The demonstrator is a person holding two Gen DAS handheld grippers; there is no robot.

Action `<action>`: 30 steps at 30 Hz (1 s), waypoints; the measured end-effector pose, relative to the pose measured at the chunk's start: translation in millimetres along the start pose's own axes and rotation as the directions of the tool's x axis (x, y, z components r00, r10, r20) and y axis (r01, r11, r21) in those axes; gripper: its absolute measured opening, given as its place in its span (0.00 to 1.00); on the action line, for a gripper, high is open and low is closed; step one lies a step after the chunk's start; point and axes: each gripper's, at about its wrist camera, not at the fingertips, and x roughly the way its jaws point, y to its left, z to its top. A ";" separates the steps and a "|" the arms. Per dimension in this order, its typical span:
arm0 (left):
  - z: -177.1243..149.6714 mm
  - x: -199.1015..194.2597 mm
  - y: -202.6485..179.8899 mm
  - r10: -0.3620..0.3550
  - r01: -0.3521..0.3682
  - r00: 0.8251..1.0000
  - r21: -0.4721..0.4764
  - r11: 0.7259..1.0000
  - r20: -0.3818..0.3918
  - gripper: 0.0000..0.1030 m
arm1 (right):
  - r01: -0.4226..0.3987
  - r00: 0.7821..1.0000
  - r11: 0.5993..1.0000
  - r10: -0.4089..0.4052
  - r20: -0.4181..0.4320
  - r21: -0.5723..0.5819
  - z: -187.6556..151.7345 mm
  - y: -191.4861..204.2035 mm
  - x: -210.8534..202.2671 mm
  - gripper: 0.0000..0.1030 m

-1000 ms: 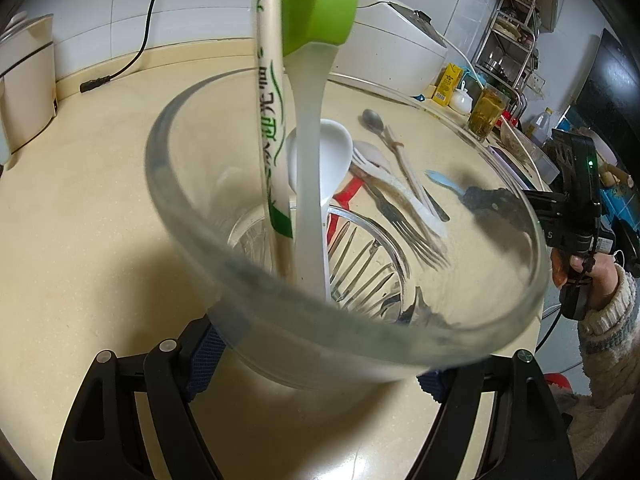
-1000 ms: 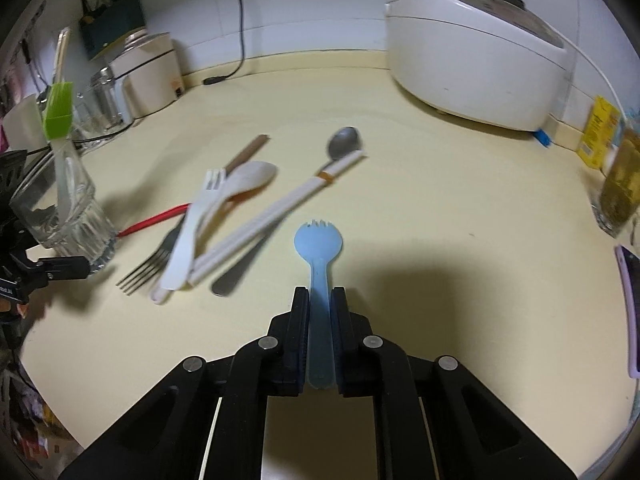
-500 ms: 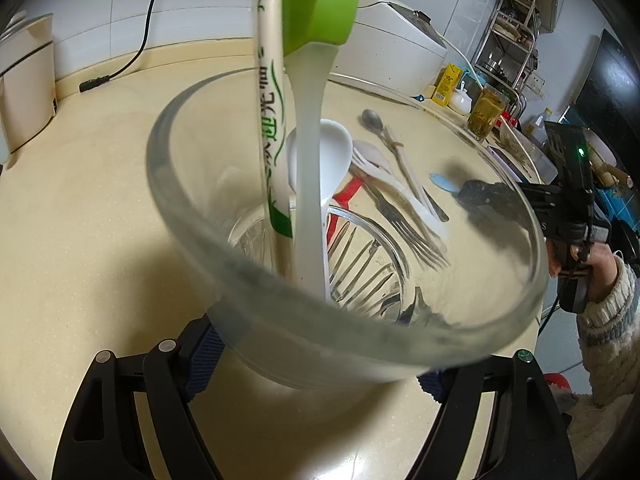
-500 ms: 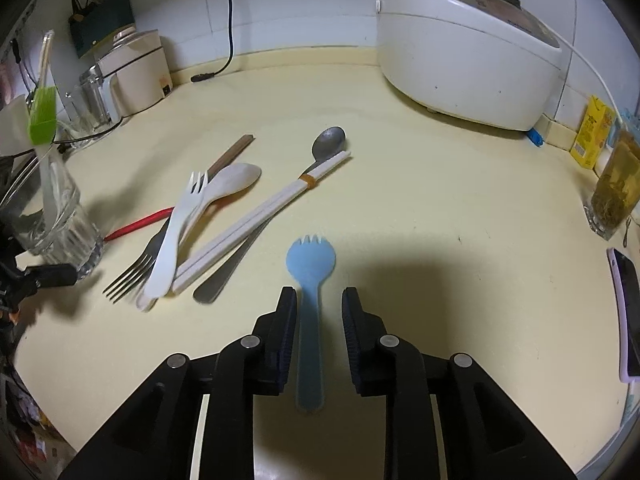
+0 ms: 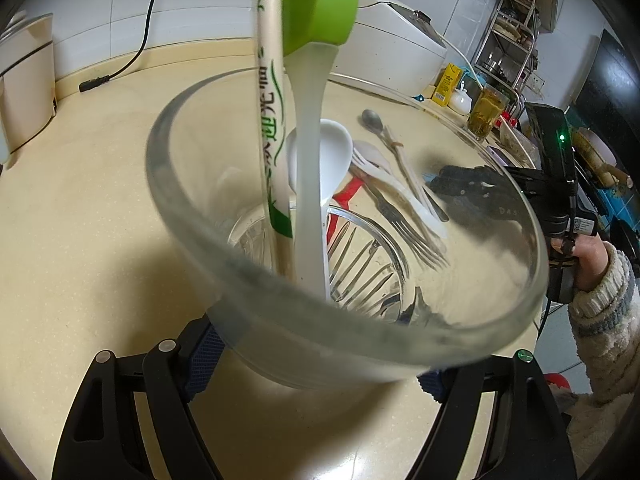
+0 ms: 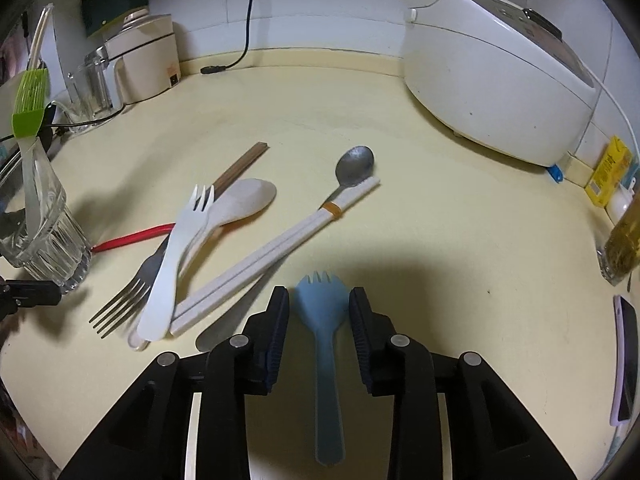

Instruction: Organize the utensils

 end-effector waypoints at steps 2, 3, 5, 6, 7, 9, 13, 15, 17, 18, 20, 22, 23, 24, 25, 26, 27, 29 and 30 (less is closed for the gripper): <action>0.0 0.0 0.0 -0.001 0.001 1.000 -0.001 1.000 0.000 0.80 | -0.009 1.000 1.000 0.009 -0.001 0.002 0.1 -1.3 0.2 0.31; -0.1 0.1 -0.3 -0.001 0.001 1.000 -0.001 1.000 0.000 0.80 | -0.013 1.000 1.000 0.013 -0.001 -0.001 0.3 -1.3 0.4 0.31; 0.0 0.1 -0.1 0.000 0.000 1.000 0.000 1.000 0.000 0.80 | -0.016 1.000 1.000 0.016 -0.001 -0.005 0.3 -1.3 0.6 0.31; -0.1 0.2 -0.4 0.001 -0.001 1.000 0.001 1.000 0.000 0.80 | -0.016 1.000 1.000 0.016 -0.001 -0.005 0.4 -1.2 0.6 0.31; 0.1 0.3 -0.5 0.001 -0.001 1.000 0.001 1.000 -0.001 0.80 | -0.013 1.000 1.000 0.013 -0.001 -0.004 0.3 -1.1 0.5 0.30; 0.1 0.5 -0.9 0.002 -0.002 1.000 0.002 1.000 -0.001 0.80 | -0.011 1.000 1.000 0.011 0.000 0.000 0.2 -1.3 -0.1 0.28; 0.2 0.4 -0.7 0.001 -0.001 1.000 0.001 1.000 -0.001 0.80 | -0.026 1.000 0.999 0.025 0.009 0.019 -1.4 -3.9 -2.1 0.28; 0.3 0.5 -1.0 0.000 0.000 1.000 0.000 1.000 0.000 0.80 | -0.045 0.999 0.998 0.044 0.020 0.043 -3.9 -7.7 -3.8 0.27; 0.4 0.6 -0.8 -0.003 0.003 1.000 -0.002 1.000 0.000 0.80 | -0.071 0.997 0.994 0.069 0.031 0.078 -6.9 -13.0 -5.7 0.27; 0.5 0.7 -0.3 -0.004 0.004 1.000 -0.003 1.000 0.000 0.80 | -0.089 0.996 0.991 0.086 0.037 0.098 -8.0 -15.5 -7.1 0.27; 0.7 0.7 1.3 -0.006 0.006 1.000 -0.004 1.000 0.000 0.80 | -0.113 0.993 0.986 0.107 0.056 0.124 -9.3 -18.1 -12.2 0.27; 0.4 0.5 2.9 -0.008 0.008 1.000 -0.004 1.000 0.000 0.80 | -0.133 0.989 0.981 0.122 0.085 0.144 -10.0 -19.9 -21.4 0.27; 0.4 0.5 2.9 -0.008 0.008 1.000 -0.004 1.000 0.000 0.80 | -0.141 0.987 0.978 0.127 0.099 0.152 -9.7 -21.0 -26.4 0.27; 0.4 0.5 2.9 -0.008 0.008 1.000 -0.005 1.000 0.001 0.80 | -0.151 0.984 0.976 0.133 0.115 0.159 -8.8 -22.0 -32.1 0.27; 0.4 0.5 2.8 -0.008 0.008 1.000 -0.005 1.000 0.001 0.80 | -0.160 0.982 0.973 0.140 0.129 0.164 -7.8 -22.5 -36.9 0.27; 0.4 0.5 2.8 -0.007 0.007 1.000 -0.004 1.000 0.001 0.80 | -0.174 0.978 0.970 0.149 0.148 0.171 -6.7 -23.5 -43.7 0.27; 0.4 0.5 2.8 -0.007 0.007 1.000 -0.004 1.000 0.000 0.80 | -0.181 0.975 0.968 0.154 0.159 0.175 -5.6 -24.6 -47.8 0.27; 0.4 0.4 2.8 -0.007 0.007 1.000 -0.004 1.000 0.000 0.80 | -0.197 0.968 0.964 0.162 0.190 0.181 -3.6 -25.3 -58.7 0.27; 0.4 0.4 3.3 -0.006 0.006 1.000 -0.003 1.000 0.000 0.80 | -0.201 0.966 0.963 0.164 0.199 0.181 -3.2 -25.5 -61.7 0.27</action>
